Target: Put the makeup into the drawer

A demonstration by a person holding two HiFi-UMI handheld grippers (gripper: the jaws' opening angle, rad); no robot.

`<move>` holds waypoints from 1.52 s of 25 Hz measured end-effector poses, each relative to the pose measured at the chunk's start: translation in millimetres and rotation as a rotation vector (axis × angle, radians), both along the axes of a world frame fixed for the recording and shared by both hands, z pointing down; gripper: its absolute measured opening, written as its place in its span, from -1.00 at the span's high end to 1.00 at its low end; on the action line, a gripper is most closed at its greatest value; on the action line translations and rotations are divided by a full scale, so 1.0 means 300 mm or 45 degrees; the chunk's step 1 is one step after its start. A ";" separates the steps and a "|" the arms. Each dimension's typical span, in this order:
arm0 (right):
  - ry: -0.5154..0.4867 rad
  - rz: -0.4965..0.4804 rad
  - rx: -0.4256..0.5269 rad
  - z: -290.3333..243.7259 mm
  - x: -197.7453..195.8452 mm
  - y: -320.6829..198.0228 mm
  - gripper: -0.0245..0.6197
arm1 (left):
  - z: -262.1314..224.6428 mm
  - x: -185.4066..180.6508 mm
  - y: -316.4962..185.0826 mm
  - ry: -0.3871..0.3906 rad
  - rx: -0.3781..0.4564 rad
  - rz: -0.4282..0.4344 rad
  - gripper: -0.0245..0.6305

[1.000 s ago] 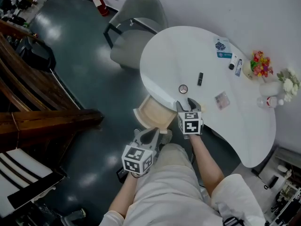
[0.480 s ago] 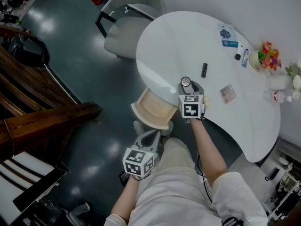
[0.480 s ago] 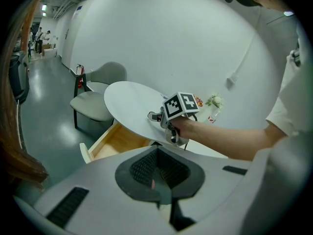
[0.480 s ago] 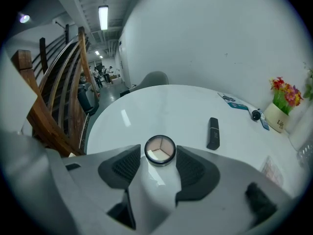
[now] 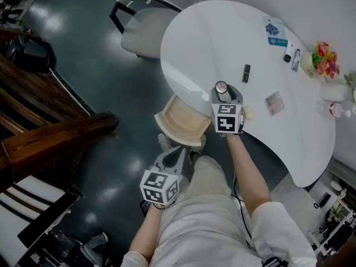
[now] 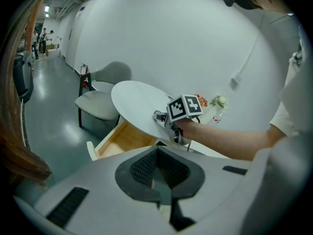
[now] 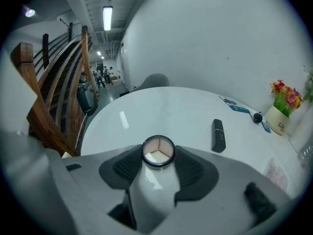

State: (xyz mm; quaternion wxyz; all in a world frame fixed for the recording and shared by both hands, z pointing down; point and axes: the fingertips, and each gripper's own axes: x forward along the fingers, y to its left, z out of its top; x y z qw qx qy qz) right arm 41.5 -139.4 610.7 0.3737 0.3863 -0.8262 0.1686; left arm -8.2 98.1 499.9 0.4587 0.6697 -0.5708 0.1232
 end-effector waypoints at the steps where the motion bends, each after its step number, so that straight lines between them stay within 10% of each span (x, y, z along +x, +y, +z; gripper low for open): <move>1: -0.002 -0.002 0.002 0.002 0.001 0.002 0.26 | 0.004 0.000 0.006 0.002 -0.003 -0.002 0.90; 22: -0.048 -0.063 -0.010 -0.153 -0.002 0.211 0.26 | -0.088 -0.052 0.028 -0.021 0.078 0.051 0.90; 38: -0.105 -0.266 -0.056 -0.158 -0.205 0.592 0.26 | -0.079 -0.193 0.033 -0.081 0.147 0.299 0.90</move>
